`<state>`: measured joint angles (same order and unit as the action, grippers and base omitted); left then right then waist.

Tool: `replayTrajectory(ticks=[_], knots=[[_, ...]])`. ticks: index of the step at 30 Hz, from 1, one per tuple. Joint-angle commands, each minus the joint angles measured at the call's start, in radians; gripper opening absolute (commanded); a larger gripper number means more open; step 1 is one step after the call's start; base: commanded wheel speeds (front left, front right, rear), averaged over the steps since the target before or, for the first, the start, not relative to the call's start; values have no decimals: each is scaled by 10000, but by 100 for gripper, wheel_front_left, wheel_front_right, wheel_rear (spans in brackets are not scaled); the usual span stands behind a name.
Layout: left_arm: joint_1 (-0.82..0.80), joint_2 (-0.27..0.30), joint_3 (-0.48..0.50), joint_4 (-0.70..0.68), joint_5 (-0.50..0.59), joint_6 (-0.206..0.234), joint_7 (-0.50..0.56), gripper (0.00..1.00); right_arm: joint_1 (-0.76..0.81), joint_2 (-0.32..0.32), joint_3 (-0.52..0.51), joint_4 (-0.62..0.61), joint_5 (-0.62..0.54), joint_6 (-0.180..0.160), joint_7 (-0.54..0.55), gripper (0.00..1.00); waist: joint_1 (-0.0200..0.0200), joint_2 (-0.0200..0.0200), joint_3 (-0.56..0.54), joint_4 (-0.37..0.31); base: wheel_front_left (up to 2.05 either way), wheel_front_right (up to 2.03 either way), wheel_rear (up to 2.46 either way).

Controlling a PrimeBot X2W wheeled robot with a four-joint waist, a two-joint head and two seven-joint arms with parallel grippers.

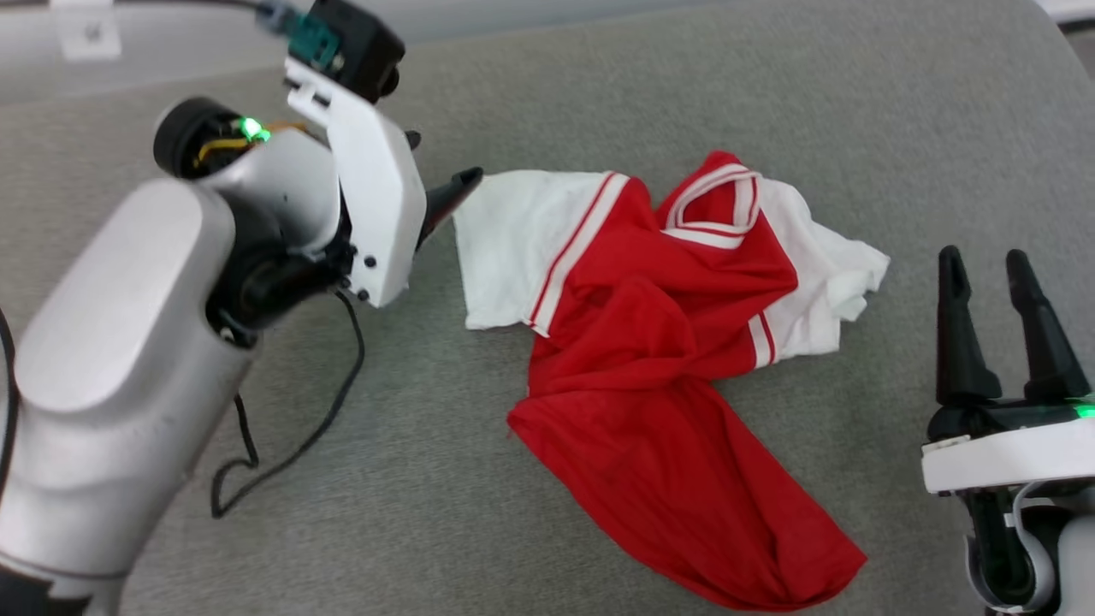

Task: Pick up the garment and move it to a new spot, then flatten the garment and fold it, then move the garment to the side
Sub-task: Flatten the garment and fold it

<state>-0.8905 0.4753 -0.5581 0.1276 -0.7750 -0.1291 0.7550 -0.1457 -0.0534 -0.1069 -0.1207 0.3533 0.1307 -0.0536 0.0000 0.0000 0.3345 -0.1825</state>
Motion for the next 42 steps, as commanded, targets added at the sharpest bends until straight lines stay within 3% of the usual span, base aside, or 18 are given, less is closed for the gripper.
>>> replayTrajectory(ticks=[1,8,20,21,22,32,42], knots=[[-360,131,-215,221,-77,-15,404,100,-188,43,100,99,67,-1,-102,100,0,0,508,-462,0,0,0],[-1755,515,-1466,1423,-117,-16,1827,100,-407,44,598,668,411,1,-630,100,0,0,1129,-1049,0,0,0],[-2170,820,-3043,3056,68,-18,1751,98,-602,44,1017,1127,644,-1,-1094,100,0,0,1677,-1435,0,0,0],[-2018,834,-3200,3080,-127,-18,1820,41,-590,44,1016,1126,643,-1,-1126,100,0,0,1682,-1411,0,0,0],[-1900,827,-3267,3065,-326,-23,1812,0,-577,44,1006,1127,633,-1,-1136,100,0,0,1681,-1378,0,0,0],[-1460,1217,-3216,3266,-318,-2,-913,0,-385,40,634,1191,249,1,-847,100,0,0,798,-559,0,0,0],[-94,1830,-2377,3221,-648,437,-3367,0,63,39,116,1123,-176,1,-62,100,0,0,-402,643,0,0,0]])
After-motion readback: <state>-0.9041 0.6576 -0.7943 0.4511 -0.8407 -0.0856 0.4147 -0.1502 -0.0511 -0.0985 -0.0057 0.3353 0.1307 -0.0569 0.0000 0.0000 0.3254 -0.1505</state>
